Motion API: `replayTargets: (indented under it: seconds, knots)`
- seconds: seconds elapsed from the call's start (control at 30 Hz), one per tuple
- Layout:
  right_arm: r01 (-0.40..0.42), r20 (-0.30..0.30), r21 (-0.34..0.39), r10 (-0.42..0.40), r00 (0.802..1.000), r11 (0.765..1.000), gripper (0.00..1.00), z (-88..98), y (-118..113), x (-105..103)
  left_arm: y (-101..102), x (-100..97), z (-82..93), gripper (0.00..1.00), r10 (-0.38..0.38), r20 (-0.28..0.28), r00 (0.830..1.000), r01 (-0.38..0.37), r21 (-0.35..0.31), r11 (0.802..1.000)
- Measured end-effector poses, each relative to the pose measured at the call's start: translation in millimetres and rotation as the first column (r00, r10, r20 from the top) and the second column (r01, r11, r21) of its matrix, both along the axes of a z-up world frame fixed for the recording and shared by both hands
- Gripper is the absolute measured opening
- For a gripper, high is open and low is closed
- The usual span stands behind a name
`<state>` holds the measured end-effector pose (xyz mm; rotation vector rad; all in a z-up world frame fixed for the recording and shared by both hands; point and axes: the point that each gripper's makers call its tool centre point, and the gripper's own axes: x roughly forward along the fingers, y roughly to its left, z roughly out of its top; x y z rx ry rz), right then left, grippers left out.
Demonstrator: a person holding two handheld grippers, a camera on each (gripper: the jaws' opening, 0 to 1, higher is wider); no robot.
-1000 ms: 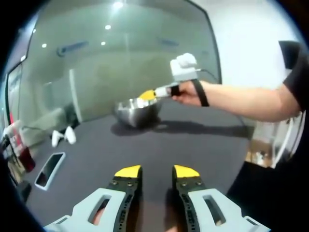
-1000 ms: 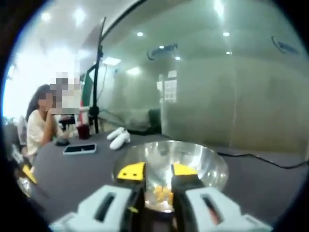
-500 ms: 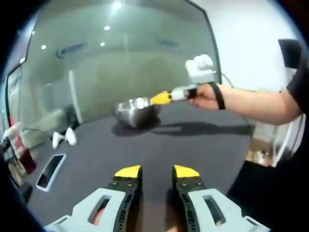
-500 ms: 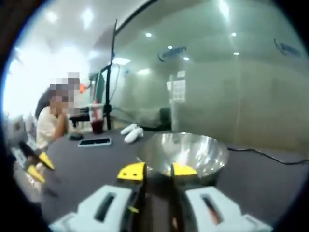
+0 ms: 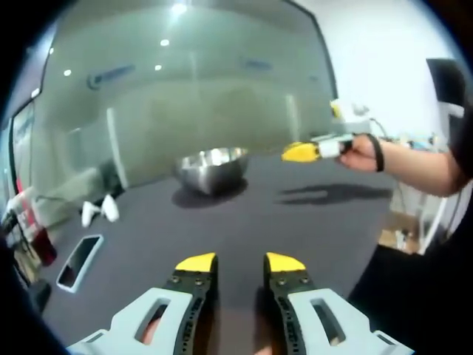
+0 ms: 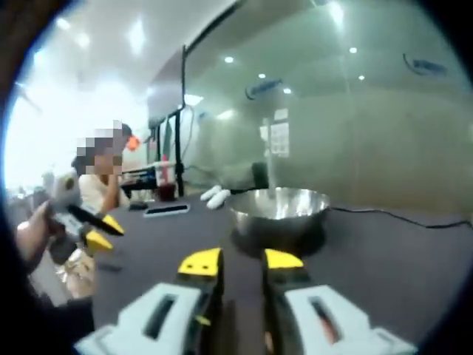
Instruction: Pick up the QQ candy scattered on the table and place it into the stainless steel bowl on the table
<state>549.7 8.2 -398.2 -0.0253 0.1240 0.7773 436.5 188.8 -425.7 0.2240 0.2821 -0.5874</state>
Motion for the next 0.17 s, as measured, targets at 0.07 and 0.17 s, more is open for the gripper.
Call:
replayTargets:
  seconds: [0.07, 0.17]
  knots:
    - [0.011, 0.006, -0.017, -0.011, 1.000, 1.000, 0.22, -5.8, -9, -8, -2, -1.2, -0.3, 0.27, -0.006, 0.000, 1.000, 0.006, 0.006, 1.000]
    - [0.044, 0.098, -0.097, -0.035, 0.995, 0.994, 0.22, -11.8, -23, -19, -2, -2.0, 0.4, 0.27, -0.007, 0.005, 1.000, 0.007, 0.012, 1.000]
